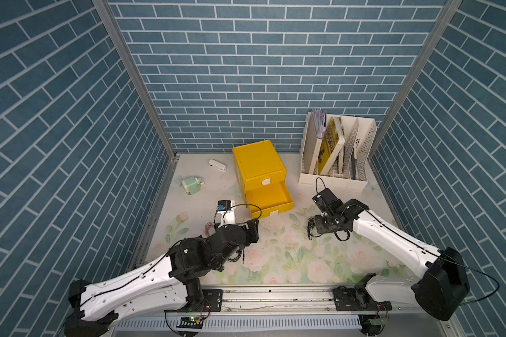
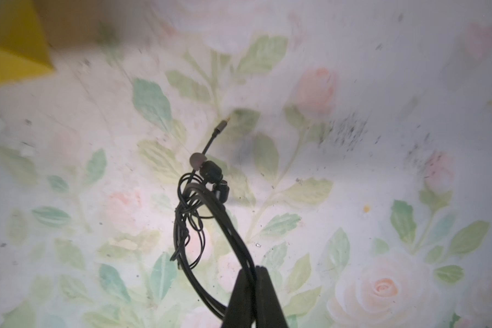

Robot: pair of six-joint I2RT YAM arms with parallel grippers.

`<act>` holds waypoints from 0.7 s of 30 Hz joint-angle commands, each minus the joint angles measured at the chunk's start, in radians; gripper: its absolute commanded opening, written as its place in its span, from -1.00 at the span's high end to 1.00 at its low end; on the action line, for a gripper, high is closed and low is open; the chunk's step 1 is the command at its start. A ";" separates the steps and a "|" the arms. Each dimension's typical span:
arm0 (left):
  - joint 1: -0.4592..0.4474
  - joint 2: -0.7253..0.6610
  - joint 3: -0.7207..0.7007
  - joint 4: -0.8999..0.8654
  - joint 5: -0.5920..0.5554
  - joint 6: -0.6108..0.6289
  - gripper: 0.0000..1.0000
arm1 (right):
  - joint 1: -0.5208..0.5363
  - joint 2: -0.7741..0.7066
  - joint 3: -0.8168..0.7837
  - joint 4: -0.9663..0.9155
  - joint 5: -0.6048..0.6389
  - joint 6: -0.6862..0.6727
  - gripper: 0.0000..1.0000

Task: Place the wired earphones into the drawer by color
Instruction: Pick up the wired earphones from the center of the board, then place the wired earphones in the drawer.

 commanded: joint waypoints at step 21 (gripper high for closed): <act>-0.004 0.028 -0.148 -0.069 0.026 -0.207 -0.84 | 0.017 0.280 0.542 0.113 -0.261 -0.094 1.00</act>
